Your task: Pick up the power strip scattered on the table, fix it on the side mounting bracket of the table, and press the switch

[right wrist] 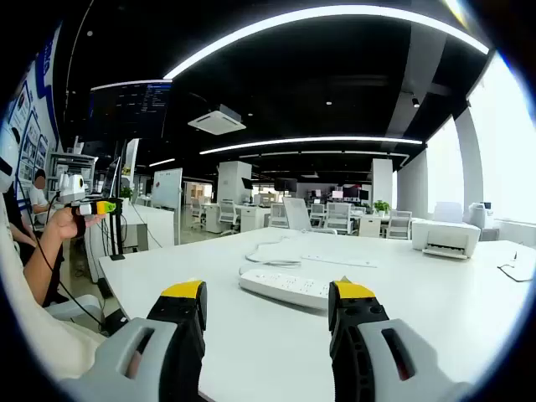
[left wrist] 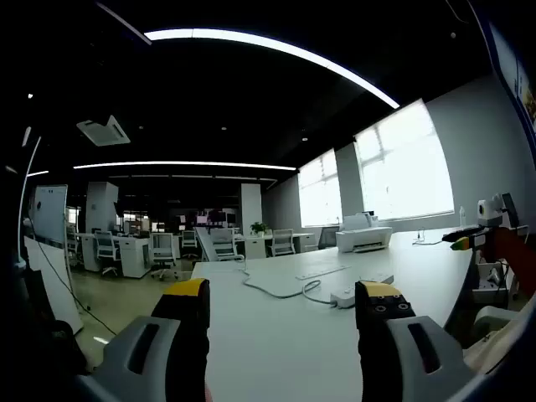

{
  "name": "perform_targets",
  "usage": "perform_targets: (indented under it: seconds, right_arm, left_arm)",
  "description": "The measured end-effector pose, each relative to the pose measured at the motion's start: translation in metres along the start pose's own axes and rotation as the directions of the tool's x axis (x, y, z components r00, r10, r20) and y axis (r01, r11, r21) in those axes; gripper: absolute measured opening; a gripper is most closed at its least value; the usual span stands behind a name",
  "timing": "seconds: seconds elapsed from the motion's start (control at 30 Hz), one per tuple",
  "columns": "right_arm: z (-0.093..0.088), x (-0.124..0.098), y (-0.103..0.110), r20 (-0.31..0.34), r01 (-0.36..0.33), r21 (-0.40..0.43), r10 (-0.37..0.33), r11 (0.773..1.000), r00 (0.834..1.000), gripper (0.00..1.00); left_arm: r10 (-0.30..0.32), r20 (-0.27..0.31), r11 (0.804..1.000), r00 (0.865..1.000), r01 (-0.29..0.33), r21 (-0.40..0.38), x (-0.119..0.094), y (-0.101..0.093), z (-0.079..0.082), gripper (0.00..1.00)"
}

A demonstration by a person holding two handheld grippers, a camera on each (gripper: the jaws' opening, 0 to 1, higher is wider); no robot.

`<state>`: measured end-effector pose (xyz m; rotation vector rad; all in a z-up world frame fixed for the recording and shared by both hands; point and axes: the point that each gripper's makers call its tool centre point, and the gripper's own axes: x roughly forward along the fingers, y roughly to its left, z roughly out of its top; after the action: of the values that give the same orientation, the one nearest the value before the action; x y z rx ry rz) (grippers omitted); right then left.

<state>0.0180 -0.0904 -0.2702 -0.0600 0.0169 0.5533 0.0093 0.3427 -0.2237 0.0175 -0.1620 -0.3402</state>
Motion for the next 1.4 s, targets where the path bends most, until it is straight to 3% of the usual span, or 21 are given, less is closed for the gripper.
perform_targets:
  seconds: [1.4]
  right_arm:
    - [-0.0012,-0.0013,-0.0028,-0.003,0.009,0.001,-0.009,1.000,1.000,0.55]
  left_arm:
    - [-0.005,-0.005,1.000,1.000,0.005,0.000,0.0022,-0.0023,-0.0024,0.75]
